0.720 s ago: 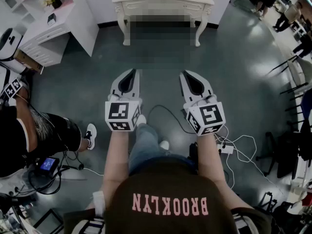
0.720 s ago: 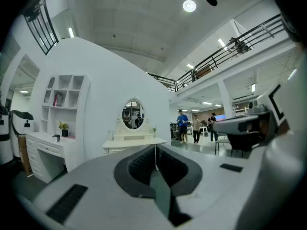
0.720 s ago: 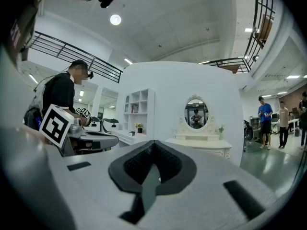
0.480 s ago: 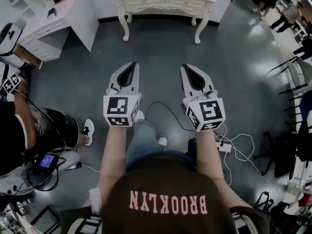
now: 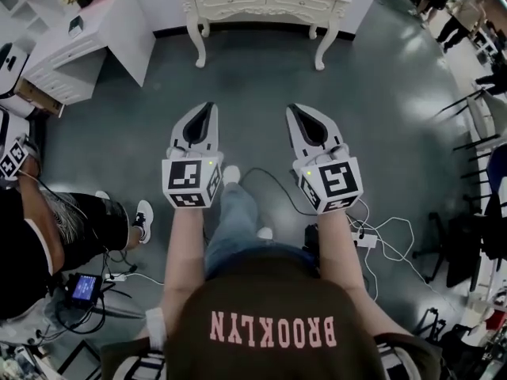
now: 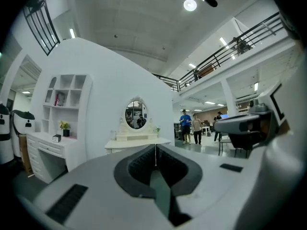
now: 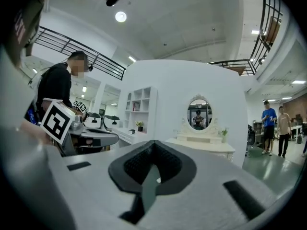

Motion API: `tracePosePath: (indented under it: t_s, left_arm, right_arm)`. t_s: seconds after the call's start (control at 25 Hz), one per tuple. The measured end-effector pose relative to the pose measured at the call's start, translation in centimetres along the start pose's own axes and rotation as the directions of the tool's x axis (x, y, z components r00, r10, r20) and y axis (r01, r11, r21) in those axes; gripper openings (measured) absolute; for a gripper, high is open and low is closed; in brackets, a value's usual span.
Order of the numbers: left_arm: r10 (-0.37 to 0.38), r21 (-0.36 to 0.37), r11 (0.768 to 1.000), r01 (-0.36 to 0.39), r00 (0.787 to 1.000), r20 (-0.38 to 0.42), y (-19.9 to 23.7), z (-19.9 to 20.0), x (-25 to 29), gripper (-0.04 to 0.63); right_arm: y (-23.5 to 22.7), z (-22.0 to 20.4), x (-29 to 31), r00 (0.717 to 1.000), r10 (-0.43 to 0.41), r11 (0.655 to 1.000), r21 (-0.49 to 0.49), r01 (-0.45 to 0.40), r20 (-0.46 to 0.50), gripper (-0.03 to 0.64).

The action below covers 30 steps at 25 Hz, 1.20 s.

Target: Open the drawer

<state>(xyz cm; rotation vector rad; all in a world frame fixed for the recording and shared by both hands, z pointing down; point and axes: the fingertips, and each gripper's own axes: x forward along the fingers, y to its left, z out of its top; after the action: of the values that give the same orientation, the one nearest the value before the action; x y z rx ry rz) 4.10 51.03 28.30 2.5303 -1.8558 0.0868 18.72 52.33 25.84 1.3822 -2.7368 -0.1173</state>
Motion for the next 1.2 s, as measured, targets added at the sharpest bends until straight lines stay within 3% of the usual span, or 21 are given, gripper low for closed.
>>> tracePosePath:
  t_s: [0.32,0.84,1.2]
  left_arm:
    - [-0.028,-0.010,1.000,0.028,0.999,-0.028,4.9,-1.1,8.9,0.006]
    - [-0.063,-0.026,0.998,0.063,0.998,-0.017,18.2,0.6,23.3,0.006]
    - [-0.085,-0.047,0.995,0.084,0.996,-0.024,22.0,0.0,28.8,0.006]
  right_arm:
    - [-4.2,-1.5,8.6,0.998,-0.038,0.999,0.035,0.039,-0.040,-0.005]
    - [-7.5,-0.8,27.4,0.993,-0.089,0.995,0.035,0.092,-0.076,-0.005]
    - [-9.4,-1.3,34.1,0.988,-0.106,0.994,0.028,0.110,-0.111,-0.003]
